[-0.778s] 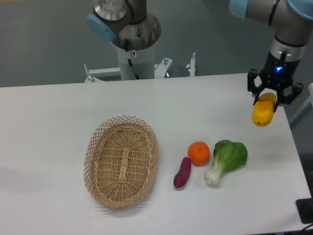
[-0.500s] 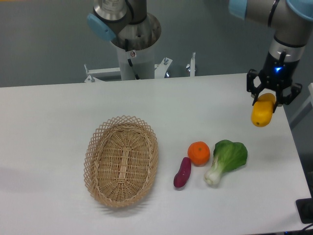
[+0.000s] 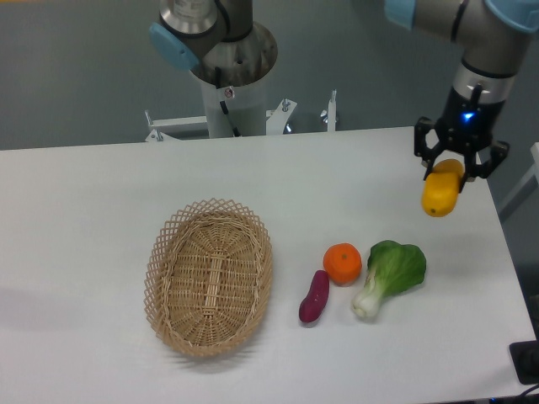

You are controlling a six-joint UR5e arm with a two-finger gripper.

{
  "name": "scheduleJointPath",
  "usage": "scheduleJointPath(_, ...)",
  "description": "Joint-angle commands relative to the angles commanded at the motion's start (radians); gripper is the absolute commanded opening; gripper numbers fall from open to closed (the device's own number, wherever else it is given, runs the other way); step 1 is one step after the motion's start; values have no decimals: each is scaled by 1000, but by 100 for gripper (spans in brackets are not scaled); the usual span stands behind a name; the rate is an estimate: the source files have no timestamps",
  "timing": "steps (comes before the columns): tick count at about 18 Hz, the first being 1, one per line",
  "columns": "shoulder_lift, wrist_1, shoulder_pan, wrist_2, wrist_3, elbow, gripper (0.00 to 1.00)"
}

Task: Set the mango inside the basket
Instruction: 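Carry the yellow mango over the wicker basket and lower it, then open the gripper to release the mango into the basket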

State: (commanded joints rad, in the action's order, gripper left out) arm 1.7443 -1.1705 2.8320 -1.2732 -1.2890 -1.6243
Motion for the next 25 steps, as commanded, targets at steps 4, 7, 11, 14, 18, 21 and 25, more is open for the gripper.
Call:
scheduleJointPath(4, -52, 22, -103, -5, 158, -57, 36)
scheduleJointPath(7, -66, 41, -218, -8, 336, -65, 36)
scheduleJointPath(11, -57, 185, -376, -81, 511, -150, 36)
scheduleJointPath(14, -28, 274, -495, -196, 585, -210, 36)
scheduleJointPath(18, 12, 302, -558, -215, 660, -212, 36)
scheduleJointPath(21, 40, 301, -598, -233, 680, -216, 36)
scheduleJointPath(25, 87, 299, -635, -253, 685, -220, 36)
